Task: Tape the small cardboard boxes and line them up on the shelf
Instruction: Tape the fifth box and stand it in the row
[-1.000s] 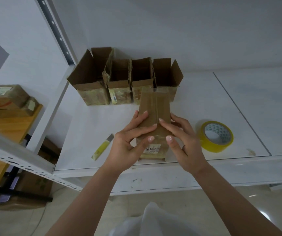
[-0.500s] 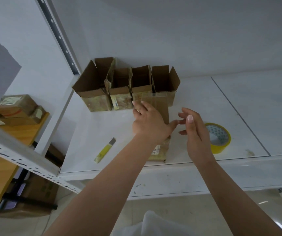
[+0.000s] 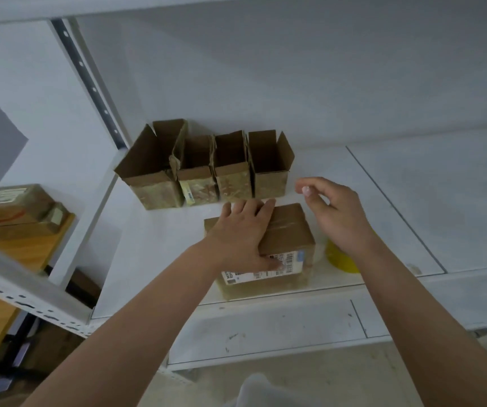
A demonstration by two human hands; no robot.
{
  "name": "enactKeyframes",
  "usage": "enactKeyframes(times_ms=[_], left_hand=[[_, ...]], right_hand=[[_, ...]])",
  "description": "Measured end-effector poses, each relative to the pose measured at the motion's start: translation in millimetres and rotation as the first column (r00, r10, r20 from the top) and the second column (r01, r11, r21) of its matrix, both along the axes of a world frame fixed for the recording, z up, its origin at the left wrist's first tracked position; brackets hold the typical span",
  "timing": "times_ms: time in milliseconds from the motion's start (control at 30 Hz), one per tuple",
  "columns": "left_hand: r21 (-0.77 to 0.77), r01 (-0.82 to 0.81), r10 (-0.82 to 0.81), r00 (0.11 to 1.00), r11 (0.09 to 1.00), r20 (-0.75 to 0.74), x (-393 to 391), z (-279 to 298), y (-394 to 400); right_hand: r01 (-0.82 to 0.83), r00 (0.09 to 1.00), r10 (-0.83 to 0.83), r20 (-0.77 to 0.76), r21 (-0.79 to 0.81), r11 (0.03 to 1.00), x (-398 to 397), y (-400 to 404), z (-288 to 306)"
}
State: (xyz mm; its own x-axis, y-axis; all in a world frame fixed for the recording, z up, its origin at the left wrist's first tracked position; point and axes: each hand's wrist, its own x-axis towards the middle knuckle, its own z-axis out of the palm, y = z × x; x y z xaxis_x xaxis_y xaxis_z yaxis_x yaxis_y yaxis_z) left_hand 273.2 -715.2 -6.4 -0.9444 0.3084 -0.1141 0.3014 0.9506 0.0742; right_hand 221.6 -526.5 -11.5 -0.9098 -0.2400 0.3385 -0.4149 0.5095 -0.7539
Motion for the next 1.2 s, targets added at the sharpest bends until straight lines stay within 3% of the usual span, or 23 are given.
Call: enactKeyframes(times_ms=[133,233,367,533,700,767,833,900,1000,1200], left_hand=[[-0.039,0.176,-0.179,0.981,0.984,-0.081,-5.7,1.9,-5.5],[-0.136,0.179,-0.202,0.964,0.974,-0.171,-12.7,2.7,-15.6],[-0.108,0.011,-0.034,0.977,0.994,-0.21,-16.9,-10.3,-28.8],[0.173,-0.116,0.159,0.952,0.978,-0.262,-17.3,-24.9,-38.5],[0.431,-0.132,0.217,0.964,0.893,-0.154,-8.9,-35.4,-48.1],[0.575,-0.119,0.257,0.952,0.809,-0.165,-2.5,-34.0,-49.6],[0.743,-0.07,0.283,0.945,0.665,-0.165,4.9,-30.6,-44.9],[0.824,-0.073,0.251,0.964,0.561,-0.085,13.7,-27.5,-36.1],[0.783,-0.117,0.189,0.982,0.611,0.0,21.8,-29.6,-27.8],[0.708,-0.092,0.184,0.982,0.7,-0.054,24.1,-29.3,-25.6]], right_hand=[[-0.114,0.986,0.08,0.145,0.246,0.962,-3.9,-2.0,0.9],[-0.209,0.927,0.169,0.335,0.086,0.974,-1.2,-0.6,-1.4],[-0.187,0.925,0.163,0.344,0.039,0.982,4.7,-4.2,-16.3],[-0.069,0.96,0.061,0.272,0.02,0.997,14.0,-14.3,-33.6],[-0.064,0.964,0.064,0.258,-0.01,0.998,23.1,-26.3,-42.4],[-0.096,0.977,0.088,0.193,0.032,0.995,24.4,-24.0,-42.3],[-0.141,0.985,0.132,0.112,0.072,0.987,25.3,-21.2,-40.5],[-0.179,0.979,0.171,0.107,0.067,0.981,26.6,-19.8,-39.1],[-0.202,0.969,0.195,0.152,0.031,0.979,28.0,-18.8,-41.0],[-0.246,0.959,0.235,0.158,0.054,0.968,25.1,-13.8,-41.3]])
